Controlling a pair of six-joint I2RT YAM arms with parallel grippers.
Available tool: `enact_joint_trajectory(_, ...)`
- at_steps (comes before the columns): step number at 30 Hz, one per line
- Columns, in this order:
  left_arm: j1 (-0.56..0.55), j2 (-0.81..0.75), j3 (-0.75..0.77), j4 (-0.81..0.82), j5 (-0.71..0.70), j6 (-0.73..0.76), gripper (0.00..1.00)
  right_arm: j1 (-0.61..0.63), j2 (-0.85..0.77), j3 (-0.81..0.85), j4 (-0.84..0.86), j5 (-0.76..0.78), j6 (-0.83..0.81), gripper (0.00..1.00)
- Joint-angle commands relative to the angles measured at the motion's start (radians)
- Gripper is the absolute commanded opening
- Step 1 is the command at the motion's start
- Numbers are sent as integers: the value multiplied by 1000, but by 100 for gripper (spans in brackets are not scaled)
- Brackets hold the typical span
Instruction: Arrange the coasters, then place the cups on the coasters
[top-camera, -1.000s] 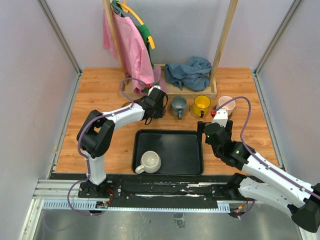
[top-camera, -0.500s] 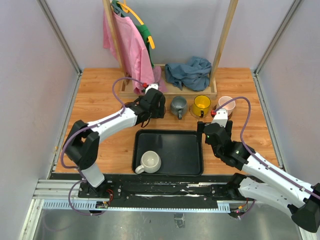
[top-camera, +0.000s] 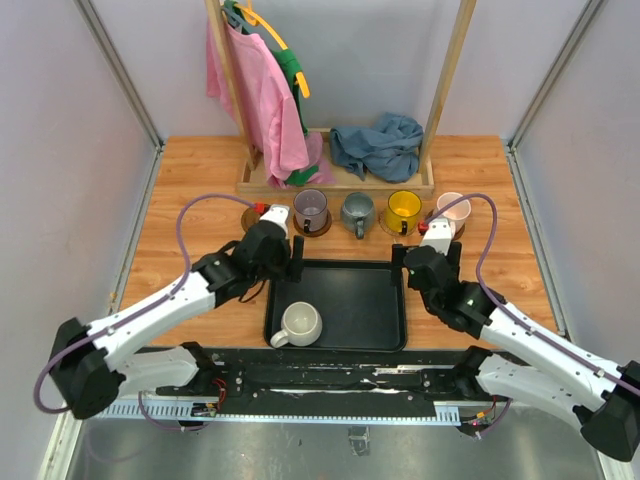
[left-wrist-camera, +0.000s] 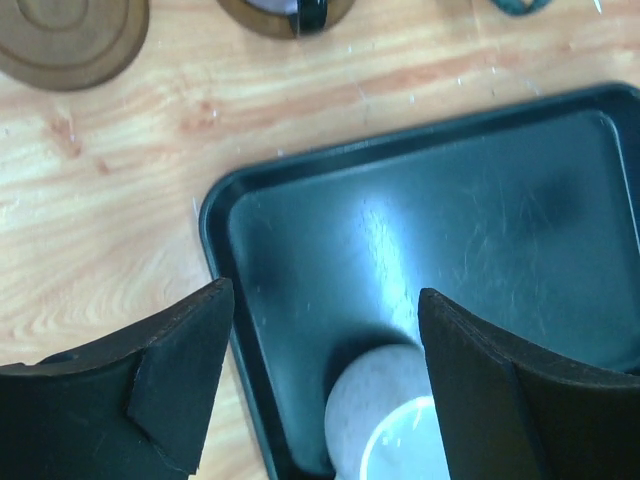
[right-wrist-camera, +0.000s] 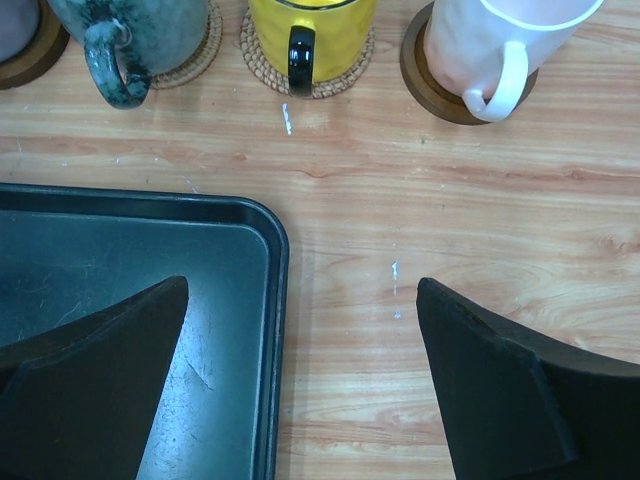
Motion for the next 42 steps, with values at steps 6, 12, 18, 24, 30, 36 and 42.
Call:
enact_joint_trajectory(6, -37, -313, -76, -212, 175, -78, 79, -51, 77, 16, 50, -83, 23, 98)
enact_joint_trajectory(12, -70, -372, -106, -254, 326, -124, 78, -86, 92, 19, 62, -131, 20, 98)
enact_joint_trajectory(18, -198, -301, -105, -374, 284, -181, 77, -111, 106, 22, 63, -145, 17, 98)
enact_joint_trajectory(24, -276, -267, -100, -455, 212, -254, 80, -122, 133, 40, 56, -170, 18, 98)
enact_joint_trajectory(30, -278, -316, -123, -456, 201, -293, 82, -125, 168, 50, 58, -197, 21, 98)
enact_joint_trajectory(36, -278, -338, -179, -398, 209, -291, 81, -127, 186, 52, 74, -223, 22, 98)
enact_joint_trajectory(42, -278, -331, -191, -388, 186, -296, 81, -130, 187, 57, 69, -228, 26, 98)
